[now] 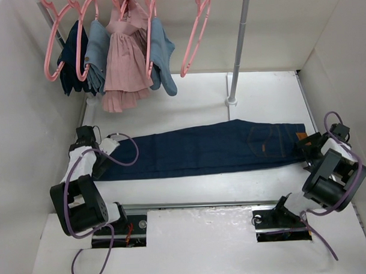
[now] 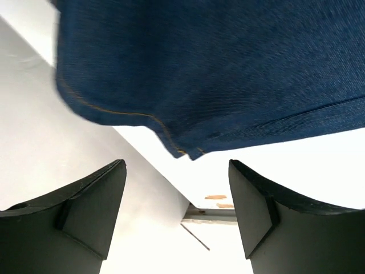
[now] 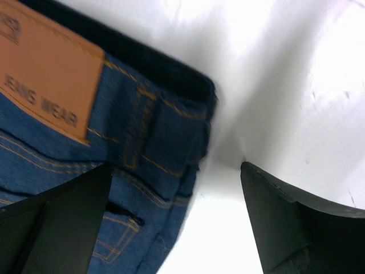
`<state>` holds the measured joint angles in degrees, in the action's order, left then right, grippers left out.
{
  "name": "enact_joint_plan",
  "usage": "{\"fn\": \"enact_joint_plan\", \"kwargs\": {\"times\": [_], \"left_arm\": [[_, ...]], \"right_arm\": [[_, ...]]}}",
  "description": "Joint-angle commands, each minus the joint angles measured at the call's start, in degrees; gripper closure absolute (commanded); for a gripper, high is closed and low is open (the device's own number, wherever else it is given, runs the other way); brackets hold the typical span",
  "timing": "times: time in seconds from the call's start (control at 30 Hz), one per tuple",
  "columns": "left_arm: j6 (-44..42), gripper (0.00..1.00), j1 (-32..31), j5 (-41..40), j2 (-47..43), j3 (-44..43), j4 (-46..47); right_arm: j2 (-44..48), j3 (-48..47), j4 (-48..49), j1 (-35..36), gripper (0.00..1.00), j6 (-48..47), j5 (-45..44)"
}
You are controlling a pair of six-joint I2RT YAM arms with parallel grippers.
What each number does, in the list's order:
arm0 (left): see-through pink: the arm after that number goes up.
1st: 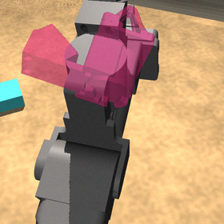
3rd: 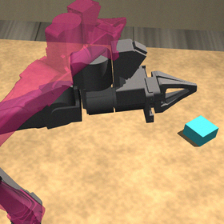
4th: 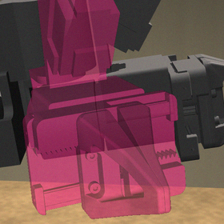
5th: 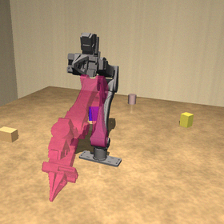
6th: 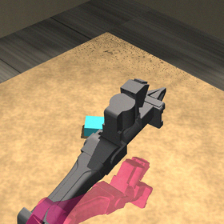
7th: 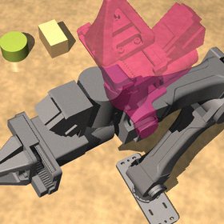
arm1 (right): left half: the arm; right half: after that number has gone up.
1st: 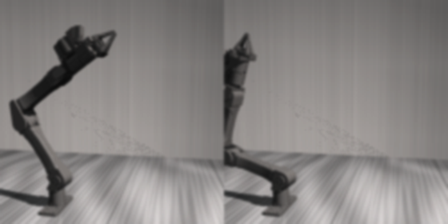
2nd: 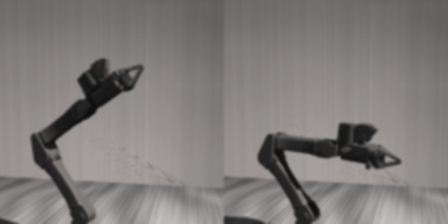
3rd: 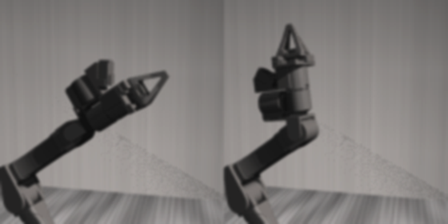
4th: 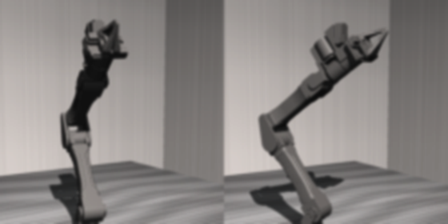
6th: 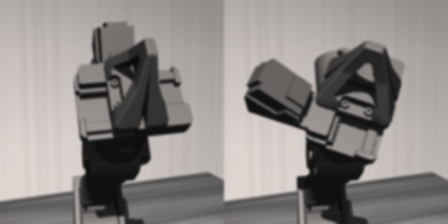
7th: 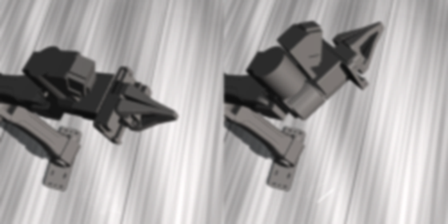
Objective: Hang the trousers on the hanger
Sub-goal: Fold the trousers at the center of the board.
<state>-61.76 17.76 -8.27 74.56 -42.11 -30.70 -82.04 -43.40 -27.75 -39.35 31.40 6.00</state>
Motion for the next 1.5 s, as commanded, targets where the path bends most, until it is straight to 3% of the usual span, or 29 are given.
{"fn": "enact_joint_plan", "kwargs": {"times": [0.0,0.1,0.23,0.27,0.33,0.37,0.47,0.63,0.8,1.0,1.3,1.47], "left_arm": [[0.76,0.31,0.35,1.59,-1.09,-2.54,-3.14],[1.29,0.31,0.35,1.59,-1.09,-1.76,-2.35],[2.43,0.31,-0.36,1.59,-1.09,-0.53,-1.82],[3.21,0.31,-0.88,1.59,-1.09,-0.52,-1.82],[3.22,0.31,-0.88,3.17,-1.09,-0.52,-2.43],[3.74,0.31,-0.88,3.7,-1.09,-1.04,-3.13],[3.75,0.31,-1.41,4.85,-1.62,-2.36,-3.75],[4.89,0.31,-1.41,5.99,-1.09,-4.04,-4.37],[8.05,0.31,-1.41,10.63,1.01,-7.63,-5.42],[12.36,0.31,-5.79,13.19,3.13,-8.78,-5.42],[21.32,0.31,-18.28,14.86,5.24,-5.0,-0.24],[23.87,0.34,-18.81,21.18,6.73,-9.91,-2.25]], "right_arm": [[-4.26,-2.56,4.9,-0.29,0.0,-2.39,0.32],[-7.25,-4.58,6.21,-0.29,0.05,-3.18,1.55],[-8.75,-5.82,7.36,-0.29,0.56,-3.18,3.32],[-9.27,-5.82,8.05,-0.29,0.74,-3.18,3.32],[-9.28,-5.82,8.76,-0.29,0.96,-3.18,3.84],[-9.28,-5.82,8.76,-0.29,1.0,-3.18,3.84],[-8.32,-6.87,8.76,-0.29,1.0,-3.71,3.32],[2.72,-10.3,5.88,-0.29,1.0,-4.24,1.13],[11.98,-16.18,1.83,2.43,1.0,-4.85,-8.08],[21.03,-22.34,1.82,10.86,1.0,-7.56,-16.97],[26.66,-26.3,3.05,33.87,1.0,-16.01,-34.99],[26.67,-26.3,3.05,35.57,1.0,-17.16,-36.32]]}}
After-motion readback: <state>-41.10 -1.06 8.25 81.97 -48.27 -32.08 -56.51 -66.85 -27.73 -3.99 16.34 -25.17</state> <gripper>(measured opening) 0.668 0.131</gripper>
